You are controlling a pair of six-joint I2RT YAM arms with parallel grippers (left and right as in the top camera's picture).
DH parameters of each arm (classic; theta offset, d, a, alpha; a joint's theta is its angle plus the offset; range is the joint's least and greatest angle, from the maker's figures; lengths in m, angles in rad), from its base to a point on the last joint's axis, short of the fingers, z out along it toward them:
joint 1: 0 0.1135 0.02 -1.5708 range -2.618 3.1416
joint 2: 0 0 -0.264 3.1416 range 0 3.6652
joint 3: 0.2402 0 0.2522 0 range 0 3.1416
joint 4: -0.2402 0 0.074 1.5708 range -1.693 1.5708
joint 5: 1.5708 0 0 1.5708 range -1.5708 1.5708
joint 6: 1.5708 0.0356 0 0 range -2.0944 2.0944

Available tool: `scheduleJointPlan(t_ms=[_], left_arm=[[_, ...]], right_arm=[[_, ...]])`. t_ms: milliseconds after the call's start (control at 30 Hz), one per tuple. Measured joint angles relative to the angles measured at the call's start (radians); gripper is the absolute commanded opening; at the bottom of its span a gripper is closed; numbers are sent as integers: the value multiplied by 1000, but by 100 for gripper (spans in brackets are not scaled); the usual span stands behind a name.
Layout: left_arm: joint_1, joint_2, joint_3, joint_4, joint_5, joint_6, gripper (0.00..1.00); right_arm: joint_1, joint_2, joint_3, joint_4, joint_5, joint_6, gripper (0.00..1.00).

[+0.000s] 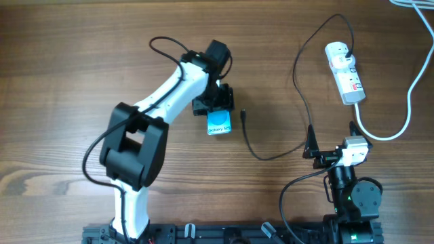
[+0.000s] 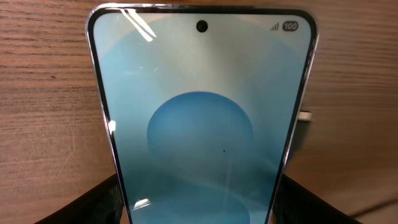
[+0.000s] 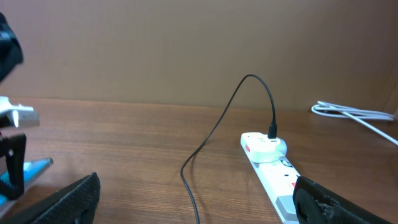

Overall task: Plug charger to phone and switch on socket
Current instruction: 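Lift the phone with the left gripper and tilt it upright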

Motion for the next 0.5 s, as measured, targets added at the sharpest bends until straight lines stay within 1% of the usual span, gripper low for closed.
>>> scheduleJointPlan(t_ms=[200, 500], left_arm=[[46, -44, 0, -2, 146, 0, 72], [134, -53, 0, -2, 495, 0, 71]], right_arm=[[0, 0, 0, 0, 0, 0, 100], [0, 0, 0, 0, 0, 0, 100]])
